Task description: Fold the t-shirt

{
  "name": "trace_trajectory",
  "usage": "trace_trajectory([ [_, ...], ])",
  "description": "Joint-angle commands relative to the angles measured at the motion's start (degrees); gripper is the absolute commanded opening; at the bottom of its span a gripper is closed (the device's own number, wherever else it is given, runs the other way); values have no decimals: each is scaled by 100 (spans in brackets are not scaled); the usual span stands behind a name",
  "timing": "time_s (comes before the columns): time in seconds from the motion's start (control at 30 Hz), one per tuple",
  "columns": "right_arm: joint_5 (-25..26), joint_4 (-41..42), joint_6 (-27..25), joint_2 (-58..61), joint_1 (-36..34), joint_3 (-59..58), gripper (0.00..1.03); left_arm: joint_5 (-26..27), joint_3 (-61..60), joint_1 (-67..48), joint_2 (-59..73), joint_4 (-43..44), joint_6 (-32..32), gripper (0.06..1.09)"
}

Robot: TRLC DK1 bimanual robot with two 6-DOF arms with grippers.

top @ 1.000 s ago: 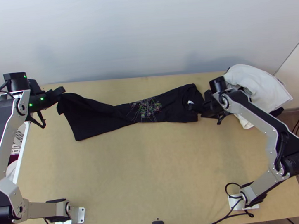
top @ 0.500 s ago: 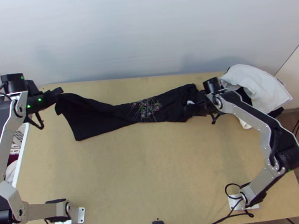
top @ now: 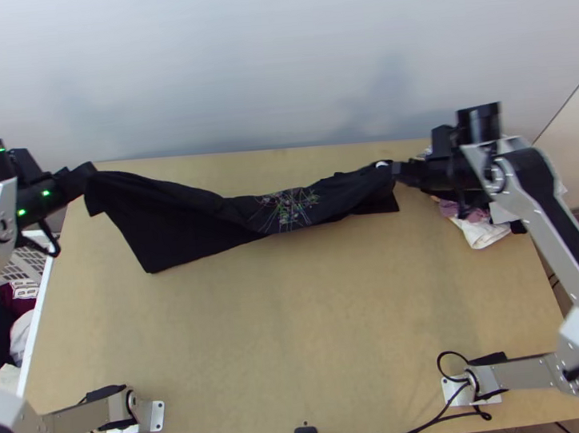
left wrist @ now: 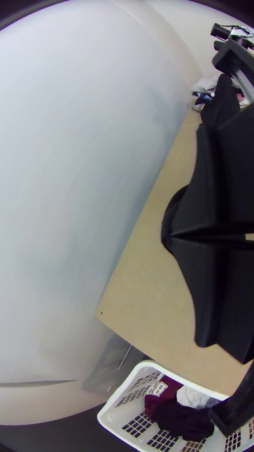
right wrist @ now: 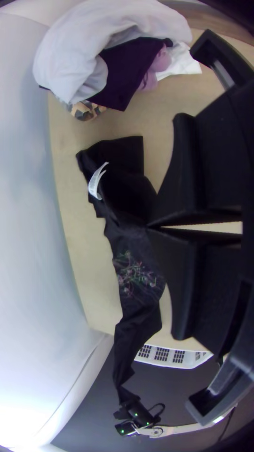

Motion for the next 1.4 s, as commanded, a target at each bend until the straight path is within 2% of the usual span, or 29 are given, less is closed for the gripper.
trace_trajectory([
  [0.0,-302,-1119,14,-655,179,1005,3,6,234,31,-587,-411,6,10],
  [0.13,-381,-1524,5,-725,390,1515,3,6,225,101,-763,-499,58,10],
  [0.33,-389,-1198,14,-163,337,2034,3,14,163,180,-693,-438,102,10],
  [0.5,-381,-513,66,857,20,1779,3,6,23,92,-367,-139,-3,10],
  [0.67,-345,357,444,2289,-252,2087,3,-38,14,-57,169,204,-73,10],
  [0.77,-222,480,638,3115,-366,2702,3,-188,23,-180,432,397,-82,10],
  [0.93,-214,471,611,3845,-366,3132,4,-320,-13,-330,775,608,-100,10],
  [0.97,-214,471,620,3898,-375,3124,11,-328,-13,-347,846,626,-109,10],
  [1.0,-214,436,620,3915,-401,3088,26,-328,-13,-356,916,678,-109,10],
  [1.1,-214,348,646,3757,-533,2781,83,-337,-21,-400,1118,766,-117,10],
  [1.13,-222,340,655,3660,-560,2623,95,-337,-21,-418,1180,793,-135,10],
  [1.17,-222,331,646,3502,-604,2456,99,-337,-21,-435,1232,819,-144,10],
  [1.37,-275,331,356,2122,-665,953,99,-372,-92,-558,1355,889,-205,10],
])
